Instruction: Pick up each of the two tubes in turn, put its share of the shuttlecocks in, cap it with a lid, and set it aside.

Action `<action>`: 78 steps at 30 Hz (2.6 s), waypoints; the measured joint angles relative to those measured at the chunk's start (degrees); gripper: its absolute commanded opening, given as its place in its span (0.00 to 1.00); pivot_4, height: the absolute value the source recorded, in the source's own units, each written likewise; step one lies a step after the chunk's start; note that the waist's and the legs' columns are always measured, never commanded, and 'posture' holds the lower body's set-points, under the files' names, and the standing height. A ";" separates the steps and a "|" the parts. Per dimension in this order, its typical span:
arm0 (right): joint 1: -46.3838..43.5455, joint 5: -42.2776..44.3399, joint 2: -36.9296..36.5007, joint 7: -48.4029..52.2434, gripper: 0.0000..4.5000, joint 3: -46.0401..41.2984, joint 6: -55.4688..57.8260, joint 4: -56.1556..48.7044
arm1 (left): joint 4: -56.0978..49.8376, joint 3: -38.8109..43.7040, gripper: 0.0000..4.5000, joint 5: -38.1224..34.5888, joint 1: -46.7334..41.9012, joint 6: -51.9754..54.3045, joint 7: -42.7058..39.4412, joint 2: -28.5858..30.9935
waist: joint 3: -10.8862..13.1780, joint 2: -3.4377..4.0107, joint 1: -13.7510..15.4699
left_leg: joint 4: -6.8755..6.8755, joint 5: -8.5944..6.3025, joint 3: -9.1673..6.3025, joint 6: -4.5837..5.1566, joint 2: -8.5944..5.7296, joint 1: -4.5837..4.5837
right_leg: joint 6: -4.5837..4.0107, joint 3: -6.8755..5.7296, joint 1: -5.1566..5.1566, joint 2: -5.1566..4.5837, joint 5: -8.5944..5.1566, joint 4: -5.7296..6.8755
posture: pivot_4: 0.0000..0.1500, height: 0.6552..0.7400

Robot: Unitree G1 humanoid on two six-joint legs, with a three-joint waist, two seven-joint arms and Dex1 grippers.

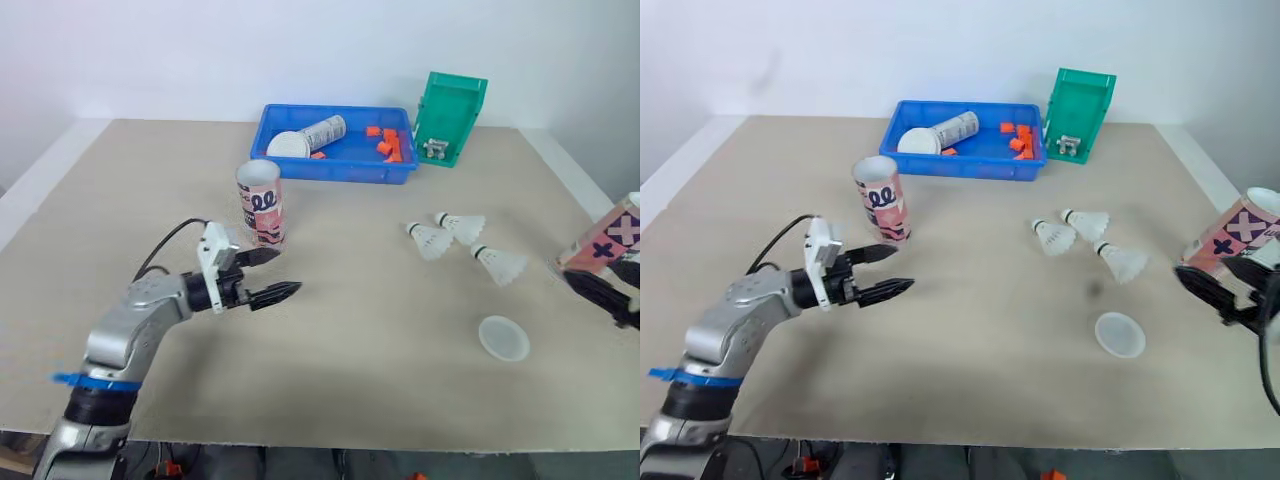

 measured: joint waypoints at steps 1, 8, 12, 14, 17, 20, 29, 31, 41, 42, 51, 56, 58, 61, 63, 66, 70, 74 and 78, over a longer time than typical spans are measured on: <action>-1.42 0.83 0.11 -0.43 0.99 2.37 1.10 -2.99 | -0.74 1.28 1.00 -0.82 1.06 1.01 1.58 -0.06 | 0.08 -0.14 -0.01 | 0.02 0.08 0.02 0.03 -0.02 -0.02 | -0.02 0.00 -0.01 -0.04 0.06 0.00 | 1.00 0.57; -15.38 3.84 8.85 -6.56 0.99 19.33 3.18 -14.44 | -2.34 9.13 1.00 -3.01 5.88 1.73 10.59 -2.18 | 0.09 -0.34 -0.07 | 0.05 0.20 0.05 0.13 -0.06 -0.13 | -0.05 -0.03 -0.11 -0.14 0.20 -0.04 | 1.00 0.57; -18.01 1.08 14.57 -8.56 0.99 28.58 1.07 -15.57 | -0.90 10.31 1.00 -1.11 6.81 0.03 14.09 -2.62 | 0.10 -0.37 0.67 | -0.01 0.18 -0.01 0.10 -0.09 -0.35 | -0.03 -0.07 -0.22 -0.12 0.04 -0.05 | 1.00 0.57; -18.25 -0.45 17.78 -8.55 0.99 32.80 -0.85 -15.57 | 1.75 10.01 1.00 1.72 6.56 -3.23 14.72 -2.53 | 0.08 -0.40 1.29 | -0.08 0.11 -0.04 0.03 -0.09 -0.35 | 0.08 -0.08 -0.21 -0.12 -0.02 -0.07 | 1.00 0.57; -18.23 -2.13 20.51 -8.60 0.99 36.64 -2.85 -15.57 | 6.79 7.86 1.00 5.82 4.59 -6.92 14.39 -2.29 | 0.08 -0.40 1.62 | -0.11 0.09 -0.12 0.00 -0.12 -0.38 | 0.13 -0.15 -0.21 -0.12 -0.04 -0.07 | 1.00 0.57; -18.23 -3.65 21.81 -8.87 0.99 38.53 -4.28 -15.58 | 12.25 5.67 1.00 8.29 0.42 -10.36 12.88 -2.49 | 0.08 -0.42 1.78 | -0.10 0.09 -0.15 0.00 -0.12 -0.41 | 0.09 -0.19 -0.21 -0.12 -0.03 -0.08 | 1.00 0.57; -18.66 -4.88 23.89 -10.07 0.99 41.02 -5.04 -16.72 | 21.74 2.18 1.00 9.26 -8.33 -15.40 5.73 -5.15 | 0.08 -0.42 1.75 | -0.10 0.10 -0.21 0.00 -0.09 -0.37 | 0.15 -0.25 -0.17 -0.07 0.06 -0.07 | 1.00 0.57; -19.32 -5.02 24.40 -10.32 0.99 42.09 -5.00 -17.70 | 25.92 1.60 1.00 9.26 -10.62 -16.85 3.73 -6.28 | 0.08 -0.43 1.74 | -0.10 0.10 -0.23 0.00 -0.08 -0.37 | 0.13 -0.26 -0.19 -0.04 0.08 -0.07 | 1.00 0.57; -20.05 -5.13 24.37 -11.67 0.99 42.44 -4.04 -20.05 | 51.51 1.26 1.00 13.46 -25.12 -25.63 3.08 -9.14 | 0.09 -0.45 1.67 | -0.06 0.12 -0.44 0.02 -0.13 -0.51 | 0.19 -0.42 -0.17 -0.03 0.07 -0.09 | 1.00 0.57; -20.02 -5.13 24.27 -11.87 0.99 42.43 -3.97 -20.29 | 53.10 1.35 1.00 13.88 -25.78 -26.40 3.13 -9.16 | 0.09 -0.45 1.67 | -0.08 0.11 -0.44 0.02 -0.13 -0.51 | 0.19 -0.43 -0.18 -0.03 0.05 -0.09 | 1.00 0.57; -18.88 -4.77 23.35 -13.34 0.99 40.24 -2.88 -22.32 | 70.99 1.44 1.00 17.55 -35.07 -33.90 2.47 -12.17 | 0.10 -0.48 1.69 | -0.10 0.11 -0.51 0.01 -0.16 -0.56 | 0.18 -0.51 -0.18 -0.04 0.02 -0.08 | 1.00 0.57; -18.38 -4.64 23.32 -14.16 0.99 39.95 -2.50 -23.08 | 78.22 1.87 1.00 19.37 -39.91 -37.04 3.29 -13.59 | 0.10 -0.48 1.70 | -0.12 0.11 -0.52 0.01 -0.16 -0.56 | 0.19 -0.50 -0.19 -0.03 0.00 -0.08 | 1.00 0.57; -17.83 -4.64 23.50 -14.97 0.99 39.34 -2.51 -23.07 | 79.97 1.96 1.00 20.10 -40.88 -37.78 3.59 -13.83 | 0.11 -0.48 1.71 | -0.12 0.11 -0.52 0.01 -0.16 -0.57 | 0.18 -0.50 -0.20 -0.03 -0.01 -0.08 | 1.00 0.57; -17.51 -4.65 24.80 -16.61 0.99 37.36 -3.02 -22.89 | 81.67 2.85 1.00 20.64 -41.57 -38.92 3.67 -13.95 | 0.10 -0.48 1.64 | -0.13 0.11 -0.52 0.01 -0.16 -0.58 | 0.18 -0.51 -0.20 -0.03 -0.02 -0.08 | 1.00 0.57; -17.51 -4.64 25.42 -17.44 0.99 36.42 -3.11 -22.72 | 82.00 3.11 1.00 20.90 -41.62 -39.60 3.63 -13.96 | 0.11 -0.48 1.64 | -0.13 0.11 -0.53 0.01 -0.16 -0.58 | 0.18 -0.51 -0.20 -0.03 -0.01 -0.08 | 1.00 0.57; -17.51 -4.62 25.50 -17.56 1.00 36.12 -3.13 -22.69 | 82.02 3.77 0.73 21.42 -41.64 -40.10 3.57 -13.97 | 0.10 -0.48 1.64 | -0.13 0.11 -0.54 0.01 -0.16 -0.58 | 0.19 -0.51 -0.20 -0.03 -0.01 -0.08 | 1.00 0.57; -17.52 -4.63 25.51 -17.49 1.00 36.12 -3.13 -22.69 | 82.02 4.04 0.73 22.01 -41.79 -40.54 3.63 -13.90 | 0.10 -0.48 1.64 | -0.13 0.11 -0.54 0.01 -0.16 -0.58 | 0.18 -0.52 -0.19 -0.03 -0.01 -0.08 | 1.00 0.57; -17.65 -4.67 25.51 -17.31 1.00 36.12 -3.45 -22.39 | 82.02 4.26 0.73 22.50 -41.77 -40.76 3.24 -13.75 | 0.10 -0.48 1.63 | -0.13 0.11 -0.54 0.01 -0.16 -0.58 | 0.18 -0.52 -0.20 -0.03 -0.01 -0.08 | 1.00 0.57; -17.94 -5.91 25.14 -17.51 1.00 36.02 -4.34 -20.58 | 81.36 4.78 0.73 22.60 -41.06 -40.86 1.76 -12.63 | 0.11 -0.48 1.58 | -0.13 0.11 -0.53 0.01 -0.16 -0.58 | 0.18 -0.52 -0.20 -0.03 -0.01 -0.07 | 1.00 0.57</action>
